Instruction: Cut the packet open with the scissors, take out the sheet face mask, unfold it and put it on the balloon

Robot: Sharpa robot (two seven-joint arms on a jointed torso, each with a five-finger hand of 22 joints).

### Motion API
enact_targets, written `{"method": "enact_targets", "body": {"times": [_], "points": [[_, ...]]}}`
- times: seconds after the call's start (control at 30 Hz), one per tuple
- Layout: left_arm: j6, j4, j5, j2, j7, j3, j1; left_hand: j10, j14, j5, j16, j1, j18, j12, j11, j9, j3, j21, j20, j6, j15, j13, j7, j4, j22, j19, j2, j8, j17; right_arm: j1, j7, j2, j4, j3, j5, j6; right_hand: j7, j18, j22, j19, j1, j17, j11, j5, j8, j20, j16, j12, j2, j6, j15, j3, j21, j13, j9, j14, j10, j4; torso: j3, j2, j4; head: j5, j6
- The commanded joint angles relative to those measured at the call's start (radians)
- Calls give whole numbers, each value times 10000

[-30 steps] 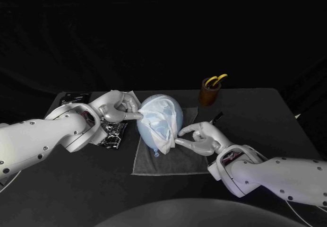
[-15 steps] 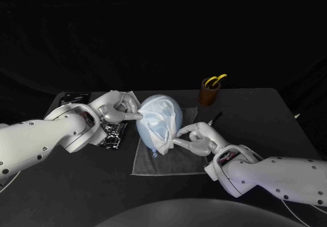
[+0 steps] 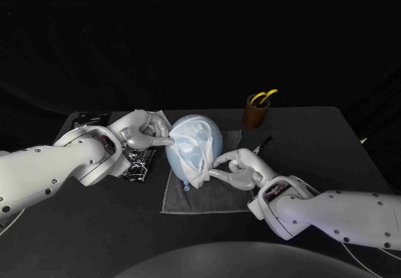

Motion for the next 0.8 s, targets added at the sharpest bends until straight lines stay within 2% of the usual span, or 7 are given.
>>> {"method": "enact_targets", "body": {"times": [0.03,0.33,0.47,0.67,0.8], "points": [[140,23,57,29,44,6,-1,-44,74,-17,27,-31,-131,24,-19,12,-74,34,-7,-10,-9,15,-11,12,18,45,64,-20,53,-3,64,64,-5,11,-252,-183,18,70,2159,447,191,2635,-1,20,-50,-6,35,19,49,-20,15,41,3,2597,-17,1064,1038,-85,4,0,2,2,-17],[142,25,59,31,28,6,-1,-44,85,-18,29,-32,-132,25,-20,13,-75,39,-7,-10,-10,17,-11,12,26,49,66,-21,81,-3,40,171,-71,23,-268,-680,-101,57,2182,484,727,2635,-105,21,10,-58,35,92,499,301,-67,441,85,2635,-41,1064,1080,-367,3,-1,-1,13,-37],[143,25,60,29,22,6,-1,-44,85,-18,29,-32,-132,25,-20,13,-75,39,-7,-10,-10,17,-11,12,26,49,66,-21,81,-3,44,189,-101,29,-270,-772,-123,58,2180,483,809,2635,-127,22,14,-77,35,92,590,346,-88,545,80,2635,-49,1064,1080,-437,1,1,-1,13,-52],[139,34,61,25,13,6,-1,-42,86,-18,29,-36,-132,30,-20,14,-78,41,-7,-10,-10,21,-11,15,27,48,66,-21,82,-4,115,227,-135,38,-271,-849,-154,57,2181,486,898,2635,-154,22,46,-99,35,92,576,432,-112,618,84,2635,-43,1064,1080,-564,3,5,2,-24,-44],[139,40,63,25,11,6,-1,-42,86,-18,29,-36,-132,30,-20,14,-78,41,-7,-10,-10,21,-11,15,27,48,66,-21,82,-4,206,251,-144,45,-271,-880,-249,54,2186,495,1071,2635,-231,23,172,-139,35,92,757,650,-168,845,103,2635,6,1064,1080,-745,2,2,-7,-60,-35]]}}
